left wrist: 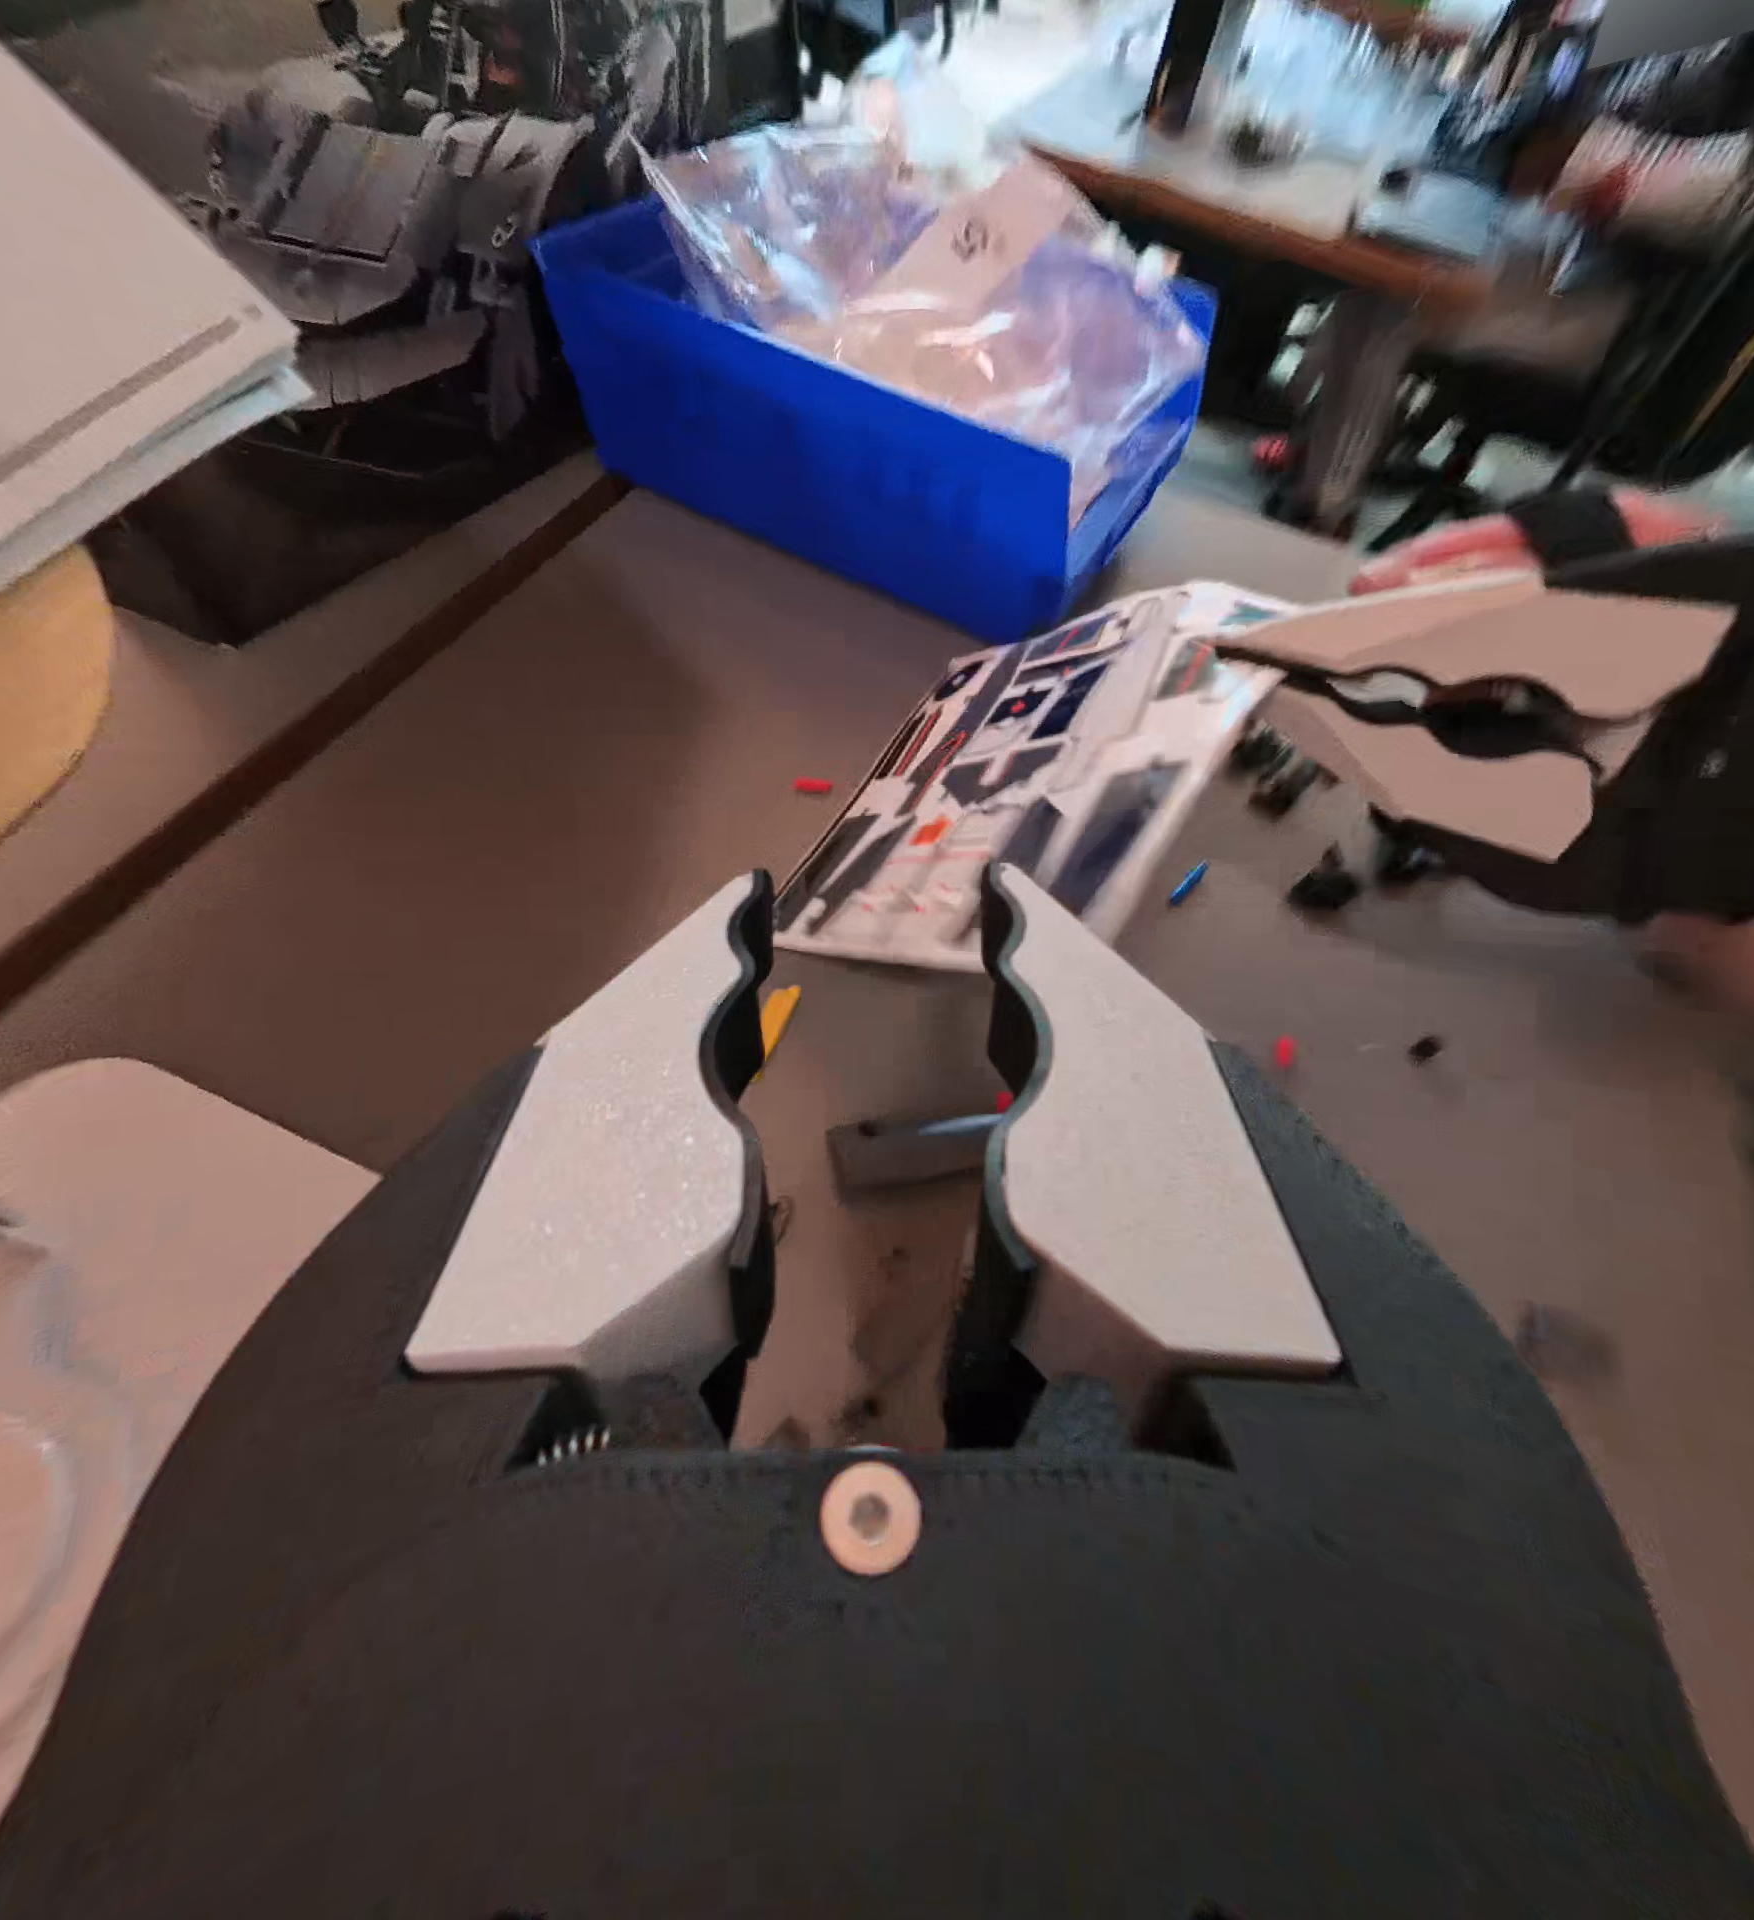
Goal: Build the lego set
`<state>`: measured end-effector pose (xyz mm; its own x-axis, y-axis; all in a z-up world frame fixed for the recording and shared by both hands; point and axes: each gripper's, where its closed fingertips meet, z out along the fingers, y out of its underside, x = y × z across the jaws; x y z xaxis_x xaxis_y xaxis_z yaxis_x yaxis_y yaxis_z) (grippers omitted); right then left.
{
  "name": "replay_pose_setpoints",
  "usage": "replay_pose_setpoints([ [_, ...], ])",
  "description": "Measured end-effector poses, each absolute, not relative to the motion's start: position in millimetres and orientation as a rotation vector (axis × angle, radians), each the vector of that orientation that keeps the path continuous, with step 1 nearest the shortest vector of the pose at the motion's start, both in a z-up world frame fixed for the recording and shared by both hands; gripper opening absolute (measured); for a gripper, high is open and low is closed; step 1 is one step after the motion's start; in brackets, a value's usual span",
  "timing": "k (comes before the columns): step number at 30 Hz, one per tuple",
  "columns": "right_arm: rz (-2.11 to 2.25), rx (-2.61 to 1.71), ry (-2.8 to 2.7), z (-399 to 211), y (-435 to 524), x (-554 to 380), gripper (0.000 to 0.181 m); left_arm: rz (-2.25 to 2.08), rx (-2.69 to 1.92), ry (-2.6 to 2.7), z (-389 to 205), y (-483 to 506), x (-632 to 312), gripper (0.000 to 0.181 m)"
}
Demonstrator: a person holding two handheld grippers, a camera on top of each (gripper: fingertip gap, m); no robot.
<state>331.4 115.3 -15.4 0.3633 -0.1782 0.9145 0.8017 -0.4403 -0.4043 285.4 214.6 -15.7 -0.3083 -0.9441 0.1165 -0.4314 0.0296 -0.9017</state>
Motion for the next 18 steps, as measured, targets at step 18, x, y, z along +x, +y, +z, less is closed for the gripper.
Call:
replay_pose_setpoints([
  [18, -1.306, -1.321, -0.393, 64, 75, 314, 0.000, -2.230, -1.242, 1.939, 15, 104, 257, 0.093],
])
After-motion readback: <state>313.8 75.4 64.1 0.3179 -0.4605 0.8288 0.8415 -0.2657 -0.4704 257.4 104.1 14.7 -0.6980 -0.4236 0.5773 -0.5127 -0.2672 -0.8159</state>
